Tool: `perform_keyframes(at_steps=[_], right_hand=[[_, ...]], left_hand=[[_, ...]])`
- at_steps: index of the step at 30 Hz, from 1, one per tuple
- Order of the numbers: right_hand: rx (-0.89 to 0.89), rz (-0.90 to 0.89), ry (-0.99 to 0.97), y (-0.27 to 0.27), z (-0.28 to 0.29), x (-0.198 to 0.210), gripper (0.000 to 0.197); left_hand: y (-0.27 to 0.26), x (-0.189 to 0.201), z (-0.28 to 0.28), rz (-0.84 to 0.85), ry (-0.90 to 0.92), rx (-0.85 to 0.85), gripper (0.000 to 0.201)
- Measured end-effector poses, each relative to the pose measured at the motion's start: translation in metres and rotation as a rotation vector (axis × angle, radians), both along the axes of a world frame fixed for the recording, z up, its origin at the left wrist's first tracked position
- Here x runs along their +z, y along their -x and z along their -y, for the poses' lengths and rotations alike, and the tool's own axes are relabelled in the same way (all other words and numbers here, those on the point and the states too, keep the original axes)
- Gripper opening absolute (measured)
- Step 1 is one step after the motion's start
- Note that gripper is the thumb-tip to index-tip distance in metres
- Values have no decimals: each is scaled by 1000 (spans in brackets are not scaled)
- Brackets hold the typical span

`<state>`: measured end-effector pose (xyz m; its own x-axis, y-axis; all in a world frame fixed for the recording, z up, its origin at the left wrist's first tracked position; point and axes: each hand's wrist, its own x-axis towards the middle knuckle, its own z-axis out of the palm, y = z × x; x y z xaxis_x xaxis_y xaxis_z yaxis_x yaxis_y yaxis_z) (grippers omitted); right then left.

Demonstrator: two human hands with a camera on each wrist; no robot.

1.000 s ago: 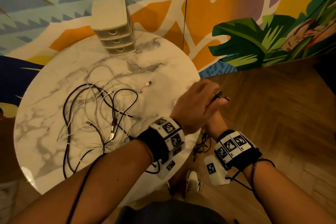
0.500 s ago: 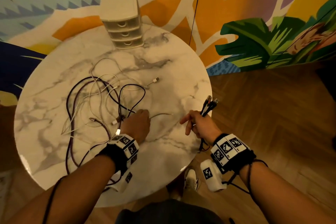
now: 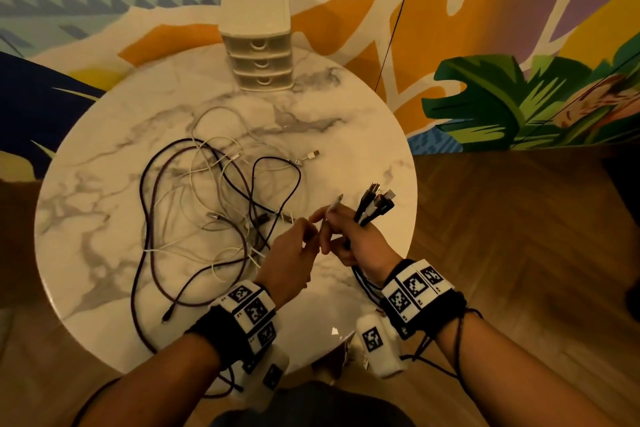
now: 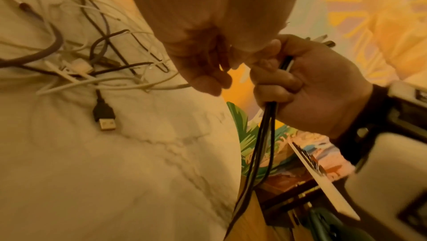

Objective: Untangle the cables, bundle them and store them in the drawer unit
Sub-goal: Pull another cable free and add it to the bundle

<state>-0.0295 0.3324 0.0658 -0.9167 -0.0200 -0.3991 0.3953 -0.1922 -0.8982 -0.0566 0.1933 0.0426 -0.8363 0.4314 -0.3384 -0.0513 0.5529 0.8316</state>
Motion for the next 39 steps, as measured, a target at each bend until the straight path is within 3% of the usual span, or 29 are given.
perform_keyframes(at_steps=[3,5,8,10,13,15,16,19,22,25,29,31,39], right_hand=[[-77,-34,-105,0,1,6,28],[-177,-56,-186,4,-3,7,30],[-347,-84,-189,9,-18,9,32],[-423,-69,-185,9,-28,13,32],[-541,-48,-180,5,-42,20,29],[-643,-39,-133,2,-52,25,27],[-679,-36,-114,0,-56,27,27],[-679,-54,-126,-6,-61,29,27],[-607,-98,-189,-10,-56,29,29],[-475,-136,-271,-16,-45,32,34],[-204,-124,-285,-21,-31,36,31],[-111,-107,-282,-24,-26,39,28],[9,-160,-321,-38,-35,41,31]], left_hand=[[3,-9,9,211,28,-95,20],[4,-25,29,258,176,-258,23],[15,-48,74,31,567,-479,24],[38,-54,106,-139,671,-349,25],[71,-47,137,-402,632,-48,18],[74,-49,147,-415,581,77,15],[68,-53,148,-346,579,42,16],[41,-67,147,-189,631,-274,30],[35,-30,115,-187,699,-367,30],[26,35,59,-321,581,-415,24],[23,95,-8,-373,130,-170,16],[24,106,-31,-345,18,-169,19],[14,107,-64,-381,-68,-255,13]])
